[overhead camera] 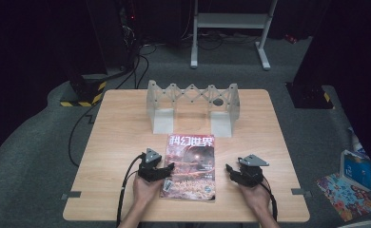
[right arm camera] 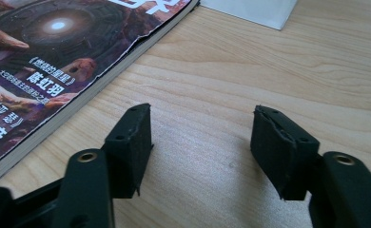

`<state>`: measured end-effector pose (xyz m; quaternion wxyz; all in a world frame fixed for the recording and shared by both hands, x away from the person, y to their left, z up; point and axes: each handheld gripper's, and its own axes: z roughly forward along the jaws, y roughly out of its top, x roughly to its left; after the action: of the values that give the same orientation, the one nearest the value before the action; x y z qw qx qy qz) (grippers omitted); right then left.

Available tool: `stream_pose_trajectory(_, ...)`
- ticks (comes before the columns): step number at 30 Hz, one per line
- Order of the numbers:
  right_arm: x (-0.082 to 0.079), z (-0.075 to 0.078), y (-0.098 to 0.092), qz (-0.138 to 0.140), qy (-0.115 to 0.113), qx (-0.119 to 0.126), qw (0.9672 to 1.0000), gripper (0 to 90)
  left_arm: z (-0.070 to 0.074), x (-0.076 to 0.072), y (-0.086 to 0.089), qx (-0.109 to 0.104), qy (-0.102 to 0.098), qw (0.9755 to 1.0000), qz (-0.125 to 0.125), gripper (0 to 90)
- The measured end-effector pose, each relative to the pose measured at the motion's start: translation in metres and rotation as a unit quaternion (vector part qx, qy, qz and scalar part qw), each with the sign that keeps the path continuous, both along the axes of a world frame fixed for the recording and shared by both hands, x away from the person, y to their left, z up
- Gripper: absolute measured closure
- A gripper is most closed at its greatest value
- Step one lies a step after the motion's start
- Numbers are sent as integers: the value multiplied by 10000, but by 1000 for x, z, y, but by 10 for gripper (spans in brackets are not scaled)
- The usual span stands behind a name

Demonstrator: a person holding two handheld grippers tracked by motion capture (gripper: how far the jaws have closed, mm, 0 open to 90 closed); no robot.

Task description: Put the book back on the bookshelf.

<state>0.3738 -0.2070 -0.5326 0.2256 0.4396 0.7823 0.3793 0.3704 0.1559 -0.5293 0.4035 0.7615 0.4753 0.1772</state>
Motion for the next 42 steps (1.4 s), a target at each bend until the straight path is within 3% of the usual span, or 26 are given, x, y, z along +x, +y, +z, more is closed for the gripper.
stream_pose_trajectory(6,-5,8,2,66,204,3,9998,454,-1,-4,-2,49,-132,9999,79,351)
stream_pose_trajectory(8,-6,13,4,54,399,-53,9992,458,-1,-5,-3,95,-173,9998,76,360)
stream_pose_trajectory(10,-8,19,7,-23,446,-79,9990,464,-1,-5,-3,79,-165,9998,79,360)
stream_pose_trajectory(13,-4,24,14,-55,757,-40,9971,472,-2,-4,-2,49,-150,9998,74,360)
stream_pose_trajectory(16,-3,26,18,-49,856,-18,9963,485,-2,-5,-2,71,-160,9998,67,360)
stream_pose_trajectory(17,-2,28,20,-5,949,-2,9955,503,-2,-4,-2,62,-167,9998,61,360)
stream_pose_trajectory(18,-1,33,24,225,1029,-26,9944,524,-2,-4,-2,23,-157,9999,55,362)
stream_pose_trajectory(21,-1,38,29,317,1008,-83,9944,530,-2,-4,-2,10,-159,9999,14,365)
stream_pose_trajectory(24,6,41,34,454,1323,-1,9902,530,-2,-4,-3,10,-151,9999,2,369)
stream_pose_trajectory(25,11,42,38,459,1526,63,9872,533,-2,-4,-3,-1,-147,9999,7,372)
stream_pose_trajectory(30,19,47,46,519,1631,93,9852,530,-3,-4,-3,-4,-153,9999,7,372)
stream_pose_trajectory(31,19,50,51,501,1496,92,9874,529,-3,-4,-3,-7,-160,9999,7,370)
stream_pose_trajectory(32,19,50,51,501,1496,92,9874,529,-3,-4,-3,-7,-160,9999,7,370)
stream_pose_trajectory(34,22,53,55,453,1609,171,9858,518,-3,-5,-3,-7,-192,9998,19,370)
stream_pose_trajectory(36,25,53,59,436,1624,64,9857,517,-3,-5,-4,-1,-204,9998,19,370)
stream_pose_trajectory(39,33,52,64,405,1888,67,9812,525,-3,-5,-3,7,-186,9998,11,368)
stream_pose_trajectory(40,36,53,66,387,2035,113,9782,512,-3,-5,-3,8,-193,9998,14,367)
stream_pose_trajectory(42,37,54,67,357,2018,72,9787,508,-3,-5,-3,2,-191,9998,14,367)
